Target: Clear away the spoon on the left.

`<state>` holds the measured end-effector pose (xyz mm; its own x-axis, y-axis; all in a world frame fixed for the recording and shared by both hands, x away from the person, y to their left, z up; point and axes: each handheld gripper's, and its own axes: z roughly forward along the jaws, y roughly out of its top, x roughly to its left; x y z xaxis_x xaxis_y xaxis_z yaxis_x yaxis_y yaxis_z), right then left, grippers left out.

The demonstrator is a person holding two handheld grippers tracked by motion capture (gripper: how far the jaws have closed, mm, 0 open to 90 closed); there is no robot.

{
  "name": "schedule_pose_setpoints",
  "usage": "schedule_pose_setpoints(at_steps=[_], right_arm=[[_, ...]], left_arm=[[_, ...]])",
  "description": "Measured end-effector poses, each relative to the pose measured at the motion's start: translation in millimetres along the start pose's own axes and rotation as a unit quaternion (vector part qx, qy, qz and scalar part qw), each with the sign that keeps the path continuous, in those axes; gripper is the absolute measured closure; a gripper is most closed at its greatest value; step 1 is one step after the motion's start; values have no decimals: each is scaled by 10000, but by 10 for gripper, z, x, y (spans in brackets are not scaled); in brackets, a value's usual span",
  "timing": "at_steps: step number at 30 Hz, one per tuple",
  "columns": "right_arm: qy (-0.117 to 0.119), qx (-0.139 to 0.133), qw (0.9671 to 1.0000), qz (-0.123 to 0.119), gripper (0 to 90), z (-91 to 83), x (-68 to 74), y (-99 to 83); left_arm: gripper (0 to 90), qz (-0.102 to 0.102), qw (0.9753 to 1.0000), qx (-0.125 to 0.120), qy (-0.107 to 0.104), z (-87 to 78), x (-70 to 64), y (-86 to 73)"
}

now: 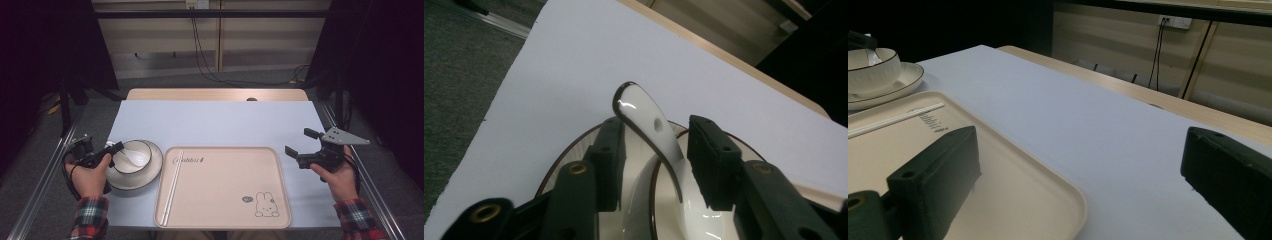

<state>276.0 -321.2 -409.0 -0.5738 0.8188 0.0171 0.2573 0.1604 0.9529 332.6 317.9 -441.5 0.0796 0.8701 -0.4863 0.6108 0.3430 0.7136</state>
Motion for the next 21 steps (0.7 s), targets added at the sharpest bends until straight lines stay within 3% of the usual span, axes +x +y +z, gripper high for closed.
schedule_pose_setpoints(at_steps=[10,16,21], right_arm=[[-10,-11,10000,7,19,-3,-11,-2],[5,-7,10000,4,19,-11,-8,1],[0,-8,10000,-7,18,-11,-6,3]], left_arm=[[778,-35,9996,-291,-64,6,-37,7],[845,-163,9985,-448,-264,-42,-109,33],[856,55,9984,-474,-298,-62,-194,60]])
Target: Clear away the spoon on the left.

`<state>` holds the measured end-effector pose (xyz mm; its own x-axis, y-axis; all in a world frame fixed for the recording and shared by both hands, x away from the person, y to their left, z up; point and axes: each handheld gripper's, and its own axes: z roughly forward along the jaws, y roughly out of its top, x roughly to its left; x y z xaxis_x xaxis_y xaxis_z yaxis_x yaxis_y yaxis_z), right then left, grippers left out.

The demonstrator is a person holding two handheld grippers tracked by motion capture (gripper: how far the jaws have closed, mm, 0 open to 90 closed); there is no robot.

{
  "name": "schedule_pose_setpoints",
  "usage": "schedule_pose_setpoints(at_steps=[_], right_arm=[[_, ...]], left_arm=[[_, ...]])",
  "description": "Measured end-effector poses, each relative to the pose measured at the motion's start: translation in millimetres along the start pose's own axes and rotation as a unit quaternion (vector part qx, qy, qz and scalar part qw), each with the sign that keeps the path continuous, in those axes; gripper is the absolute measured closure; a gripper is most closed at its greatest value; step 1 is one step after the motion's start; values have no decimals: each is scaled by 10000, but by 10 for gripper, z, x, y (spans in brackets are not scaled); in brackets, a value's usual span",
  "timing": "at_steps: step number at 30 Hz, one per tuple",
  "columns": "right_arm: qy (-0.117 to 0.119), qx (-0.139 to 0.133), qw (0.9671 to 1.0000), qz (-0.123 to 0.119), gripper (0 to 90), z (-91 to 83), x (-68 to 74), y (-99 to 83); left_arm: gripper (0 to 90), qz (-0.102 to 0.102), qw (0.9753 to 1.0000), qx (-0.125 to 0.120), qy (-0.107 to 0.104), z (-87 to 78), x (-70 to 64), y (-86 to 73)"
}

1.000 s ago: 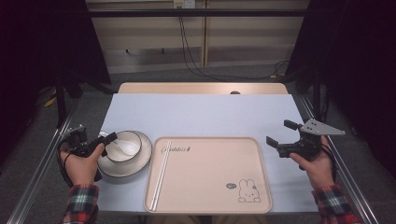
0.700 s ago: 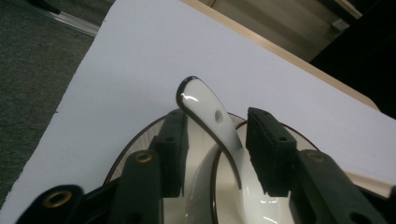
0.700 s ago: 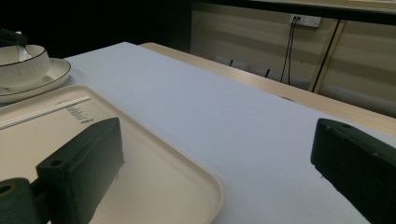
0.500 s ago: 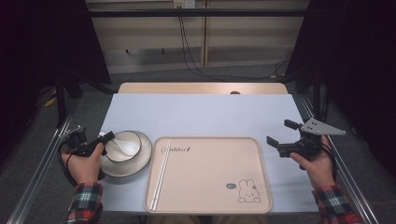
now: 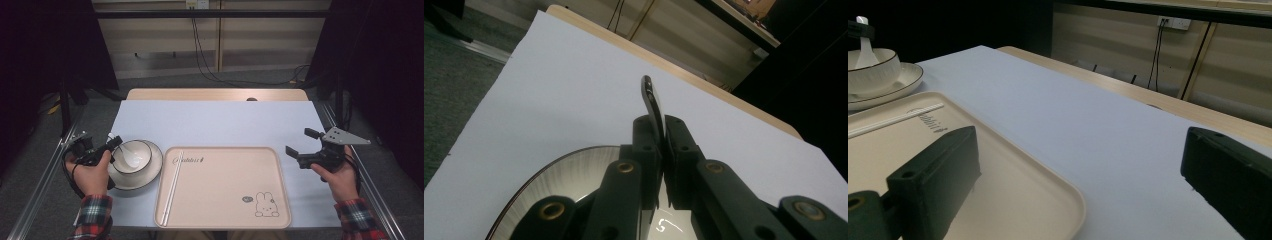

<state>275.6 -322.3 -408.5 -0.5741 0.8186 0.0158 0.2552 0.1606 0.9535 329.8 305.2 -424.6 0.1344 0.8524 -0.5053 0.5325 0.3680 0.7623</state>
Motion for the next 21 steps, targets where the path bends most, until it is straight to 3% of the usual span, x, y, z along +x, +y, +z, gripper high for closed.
schedule_pose_setpoints(at_steps=[9,14,18,21], right_arm=[[-6,1,10000,-18,18,3,5,-1],[-18,1,10000,-15,18,12,11,-4],[-7,0,10000,-13,18,10,11,-3],[-11,-5,10000,-25,17,8,3,-4]], left_arm=[[858,43,9999,-70,-127,-62,-110,104],[859,187,9998,-82,-90,-109,-186,188],[860,280,9994,-46,-176,-135,-229,245],[860,234,9994,-44,-260,-138,-279,269]])
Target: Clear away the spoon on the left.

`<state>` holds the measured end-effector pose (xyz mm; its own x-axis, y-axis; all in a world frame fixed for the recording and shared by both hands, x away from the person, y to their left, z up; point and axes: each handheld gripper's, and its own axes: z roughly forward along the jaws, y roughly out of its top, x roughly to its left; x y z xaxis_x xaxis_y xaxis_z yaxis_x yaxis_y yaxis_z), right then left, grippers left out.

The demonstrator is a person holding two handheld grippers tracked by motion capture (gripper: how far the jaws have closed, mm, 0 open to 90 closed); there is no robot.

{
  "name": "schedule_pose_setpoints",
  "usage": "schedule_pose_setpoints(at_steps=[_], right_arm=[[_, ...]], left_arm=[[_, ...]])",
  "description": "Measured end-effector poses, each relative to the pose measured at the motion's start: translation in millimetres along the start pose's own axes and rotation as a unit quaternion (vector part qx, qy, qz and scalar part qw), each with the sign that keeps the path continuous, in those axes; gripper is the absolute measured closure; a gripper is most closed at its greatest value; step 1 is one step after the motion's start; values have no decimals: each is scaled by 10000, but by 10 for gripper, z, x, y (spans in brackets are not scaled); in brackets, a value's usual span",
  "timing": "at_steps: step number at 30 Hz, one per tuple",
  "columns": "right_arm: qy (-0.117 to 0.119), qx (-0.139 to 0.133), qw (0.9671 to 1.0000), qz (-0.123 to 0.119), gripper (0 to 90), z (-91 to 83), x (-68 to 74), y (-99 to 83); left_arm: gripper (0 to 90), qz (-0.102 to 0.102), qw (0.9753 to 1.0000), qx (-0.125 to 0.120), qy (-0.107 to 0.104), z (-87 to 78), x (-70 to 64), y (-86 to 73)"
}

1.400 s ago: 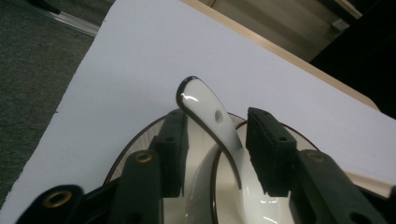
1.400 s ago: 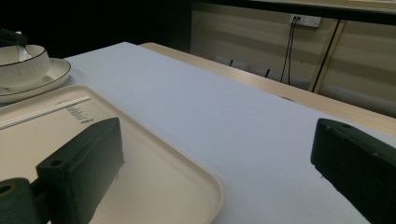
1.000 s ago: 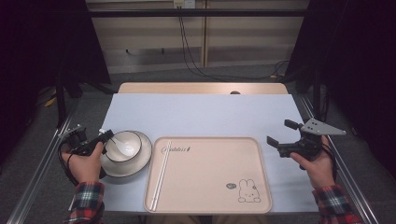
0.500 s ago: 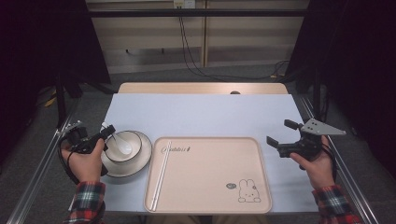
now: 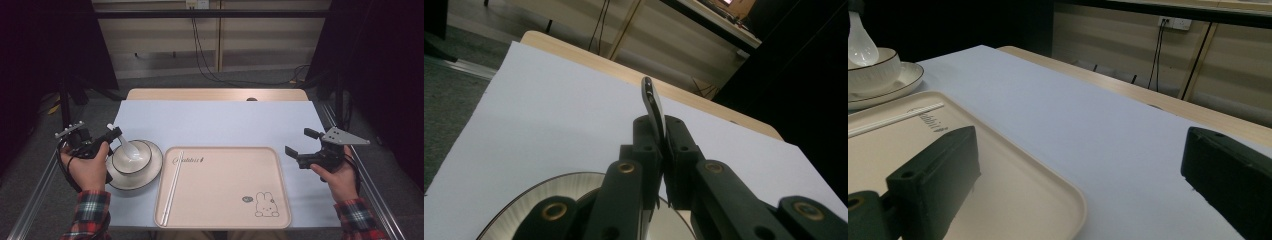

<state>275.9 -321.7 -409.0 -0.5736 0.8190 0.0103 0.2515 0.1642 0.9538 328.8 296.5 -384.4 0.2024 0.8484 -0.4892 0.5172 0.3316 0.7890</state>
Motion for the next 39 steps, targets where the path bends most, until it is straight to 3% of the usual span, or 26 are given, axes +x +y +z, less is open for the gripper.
schedule_pose_setpoints(at_steps=[10,18,25,34,35,36,39], right_arm=[[-7,-19,10000,23,15,9,12,-1],[45,-98,9999,21,2,1,13,5],[111,-157,9998,60,0,-2,17,4],[144,-144,9998,53,0,-13,29,8],[169,-167,9997,81,0,-12,30,8],[134,-172,9997,88,0,-11,33,7],[208,-158,9996,57,0,-8,29,2]], left_arm=[[860,104,9996,55,-273,14,-174,59],[861,50,9982,201,-557,69,-311,49],[860,169,9955,420,-837,137,-469,24],[861,406,9909,779,-1024,203,-611,-36],[861,314,9906,787,-1070,213,-633,-49],[861,409,9894,871,-1090,222,-632,-53],[861,399,9879,1010,-1107,251,-655,-94]])
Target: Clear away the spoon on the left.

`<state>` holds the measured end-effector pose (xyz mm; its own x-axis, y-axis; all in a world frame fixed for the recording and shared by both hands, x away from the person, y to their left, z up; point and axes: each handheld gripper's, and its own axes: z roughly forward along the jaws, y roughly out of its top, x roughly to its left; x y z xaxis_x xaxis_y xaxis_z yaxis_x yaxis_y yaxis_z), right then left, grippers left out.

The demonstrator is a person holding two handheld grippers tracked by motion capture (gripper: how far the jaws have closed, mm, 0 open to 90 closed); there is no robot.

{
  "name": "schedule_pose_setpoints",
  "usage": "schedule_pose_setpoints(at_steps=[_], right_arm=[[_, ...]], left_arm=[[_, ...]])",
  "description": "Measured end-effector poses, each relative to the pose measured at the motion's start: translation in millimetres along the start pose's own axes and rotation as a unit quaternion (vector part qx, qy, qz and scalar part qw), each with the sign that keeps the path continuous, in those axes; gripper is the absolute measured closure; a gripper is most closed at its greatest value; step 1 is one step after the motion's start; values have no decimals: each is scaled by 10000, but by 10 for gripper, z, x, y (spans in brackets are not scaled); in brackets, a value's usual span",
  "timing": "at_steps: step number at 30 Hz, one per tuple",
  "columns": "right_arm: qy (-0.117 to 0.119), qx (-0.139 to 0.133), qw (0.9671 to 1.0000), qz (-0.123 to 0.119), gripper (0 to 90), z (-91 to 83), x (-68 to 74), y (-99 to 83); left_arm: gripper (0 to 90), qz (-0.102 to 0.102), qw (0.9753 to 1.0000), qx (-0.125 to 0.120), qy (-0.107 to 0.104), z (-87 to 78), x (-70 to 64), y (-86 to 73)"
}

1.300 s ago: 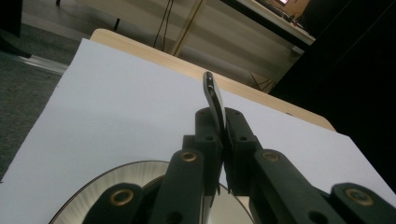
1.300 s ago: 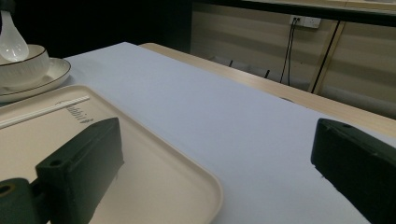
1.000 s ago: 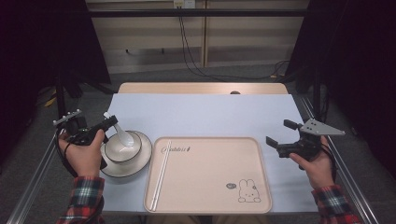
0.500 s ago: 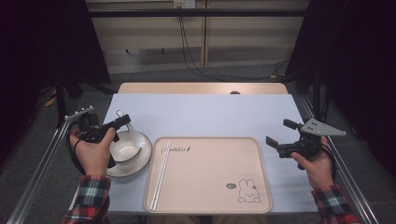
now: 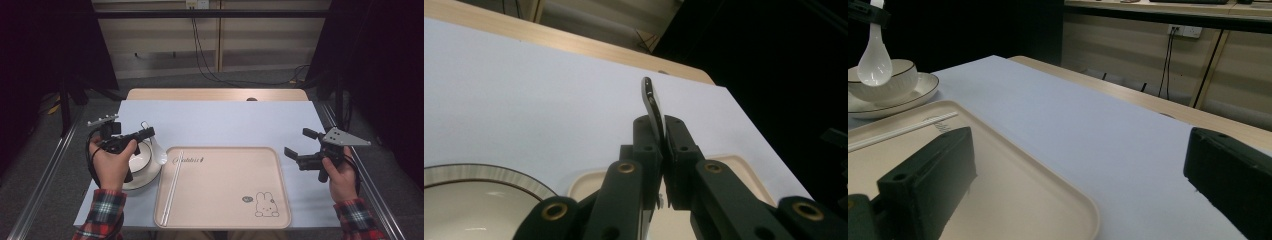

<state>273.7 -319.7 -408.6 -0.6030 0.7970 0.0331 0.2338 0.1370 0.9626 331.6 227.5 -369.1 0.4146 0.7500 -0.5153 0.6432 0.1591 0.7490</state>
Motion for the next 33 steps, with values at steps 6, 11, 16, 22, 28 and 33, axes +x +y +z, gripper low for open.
schedule_pose_setpoints(at_steps=[6,11,16,22,28,33], right_arm=[[20,-16,10000,-8,0,2,10,1],[43,-48,10000,72,0,-5,10,4],[8,-66,10000,55,0,-8,17,3],[37,-63,10000,29,0,-7,16,3],[-34,-72,10000,11,0,-5,29,3],[-5,-78,10000,11,0,-6,32,5]], left_arm=[[861,47,9998,189,-82,77,-35,-64],[861,73,9993,319,-187,141,-80,-107],[861,86,9983,501,-276,202,-118,-146],[862,159,9972,649,-335,270,-179,-186],[862,226,9957,788,-420,330,-221,-246],[861,189,9949,856,-507,381,-243,-292]])
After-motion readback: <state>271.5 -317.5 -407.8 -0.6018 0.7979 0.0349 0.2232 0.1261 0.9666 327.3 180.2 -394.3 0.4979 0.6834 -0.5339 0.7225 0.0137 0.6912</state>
